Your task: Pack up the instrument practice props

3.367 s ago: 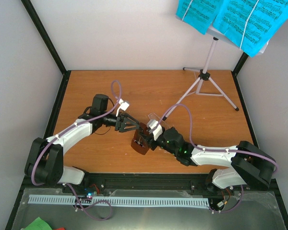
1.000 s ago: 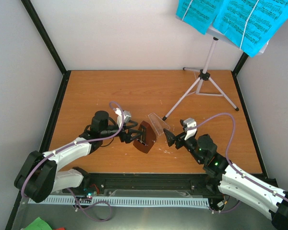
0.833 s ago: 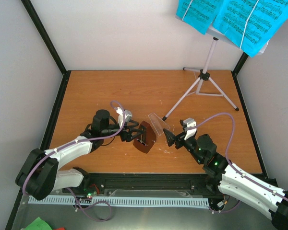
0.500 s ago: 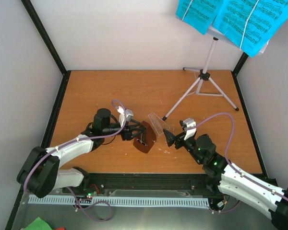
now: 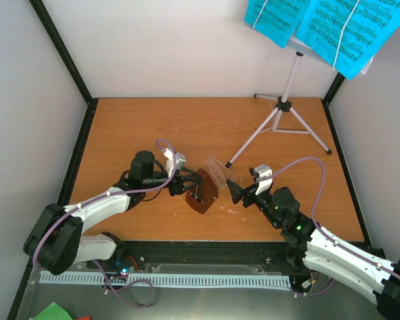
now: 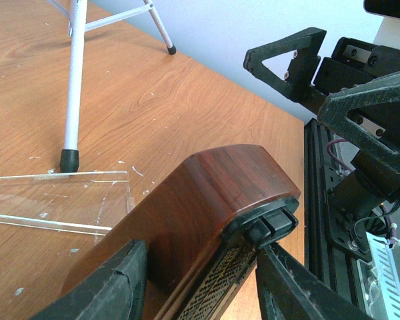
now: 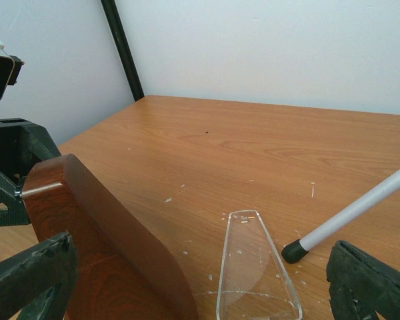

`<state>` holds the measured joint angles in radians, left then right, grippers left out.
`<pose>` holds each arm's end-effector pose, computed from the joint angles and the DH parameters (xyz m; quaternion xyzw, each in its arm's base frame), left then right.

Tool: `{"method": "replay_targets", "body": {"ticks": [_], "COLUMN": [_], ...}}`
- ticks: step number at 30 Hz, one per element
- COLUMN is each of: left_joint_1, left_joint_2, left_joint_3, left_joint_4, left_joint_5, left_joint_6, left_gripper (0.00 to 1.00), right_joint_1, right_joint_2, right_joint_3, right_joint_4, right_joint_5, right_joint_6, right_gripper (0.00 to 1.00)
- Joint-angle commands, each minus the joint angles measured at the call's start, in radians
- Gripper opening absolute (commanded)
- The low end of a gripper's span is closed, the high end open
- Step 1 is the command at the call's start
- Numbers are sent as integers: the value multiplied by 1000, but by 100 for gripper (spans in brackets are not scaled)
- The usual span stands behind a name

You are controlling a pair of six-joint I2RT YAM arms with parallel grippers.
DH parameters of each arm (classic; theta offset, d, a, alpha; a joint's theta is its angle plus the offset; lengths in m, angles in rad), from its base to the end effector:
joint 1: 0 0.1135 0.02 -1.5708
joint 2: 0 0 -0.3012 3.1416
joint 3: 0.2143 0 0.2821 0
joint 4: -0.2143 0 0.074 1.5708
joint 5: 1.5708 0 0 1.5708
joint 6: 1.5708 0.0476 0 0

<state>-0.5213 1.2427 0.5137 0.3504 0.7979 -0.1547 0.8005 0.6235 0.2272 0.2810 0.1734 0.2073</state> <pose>0.2155 -0.1631 0.2201 0.3534 0.7100 -0.4748 0.3815 0.1264 0.1184 0.2244 -0.1623 0.7282 0.2634 0.6115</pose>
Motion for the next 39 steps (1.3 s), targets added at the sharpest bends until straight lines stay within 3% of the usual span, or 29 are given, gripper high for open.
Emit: {"method": "replay_targets", "body": {"ticks": [1, 27, 39], "left_joint_1": [-19, -21, -27], "left_joint_2": [9, -14, 4], "left_joint_3": [29, 4, -3], "left_joint_4": [19, 17, 22], "left_joint_5": [33, 27, 44], "left_joint_6": [12, -4, -2], "left_gripper": [45, 38, 60], "right_joint_1": [-6, -6, -6], "right_joint_2": [-8, -43, -50], "right_joint_3": [-12, -22, -29], "right_joint_4": [14, -6, -4], "right_joint_5": [17, 29, 29], "right_joint_6": [11, 19, 28], "right_gripper": [100, 100, 100]}}
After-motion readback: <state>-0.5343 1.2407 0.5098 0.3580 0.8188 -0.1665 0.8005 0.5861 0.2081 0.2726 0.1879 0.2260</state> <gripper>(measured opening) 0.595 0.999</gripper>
